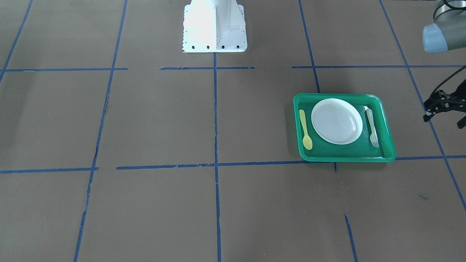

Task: Place fork
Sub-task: 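Lower the fork onto the tray and open the left gripper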

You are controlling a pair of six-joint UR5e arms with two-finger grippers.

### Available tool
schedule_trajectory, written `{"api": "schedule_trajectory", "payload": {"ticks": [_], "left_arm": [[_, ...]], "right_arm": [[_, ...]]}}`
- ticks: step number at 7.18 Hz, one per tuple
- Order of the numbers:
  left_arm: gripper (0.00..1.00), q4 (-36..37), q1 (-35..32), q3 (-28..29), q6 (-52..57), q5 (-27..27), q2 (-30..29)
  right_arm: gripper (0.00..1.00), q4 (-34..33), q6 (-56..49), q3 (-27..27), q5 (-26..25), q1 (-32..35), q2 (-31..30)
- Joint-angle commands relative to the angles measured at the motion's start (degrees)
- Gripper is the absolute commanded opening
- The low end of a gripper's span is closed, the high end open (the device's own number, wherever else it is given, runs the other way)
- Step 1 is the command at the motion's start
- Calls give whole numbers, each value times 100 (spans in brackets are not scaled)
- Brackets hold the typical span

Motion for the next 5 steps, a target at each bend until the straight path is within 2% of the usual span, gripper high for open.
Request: {"api": "schedule_trajectory", "payload": {"ticks": [1, 2, 3, 4, 5], "left_arm": [[100, 1352, -1068, 74, 1385, -207, 35], [100, 1837, -1257, 145, 1923, -320, 96], [100, 1981, -1337, 311, 1980, -591, 166], [100, 1869, -1408, 382, 2015, -907, 619], [100, 1746, -1408, 374, 2016, -910, 781]], "right_arm": [[100, 0, 5, 0, 0, 0, 0], [100, 0, -4, 0, 0, 0, 0], [100, 0, 5, 0, 0, 0, 0], [100, 0, 5, 0, 0, 0, 0], [100, 0, -4, 0, 0, 0, 0]]}}
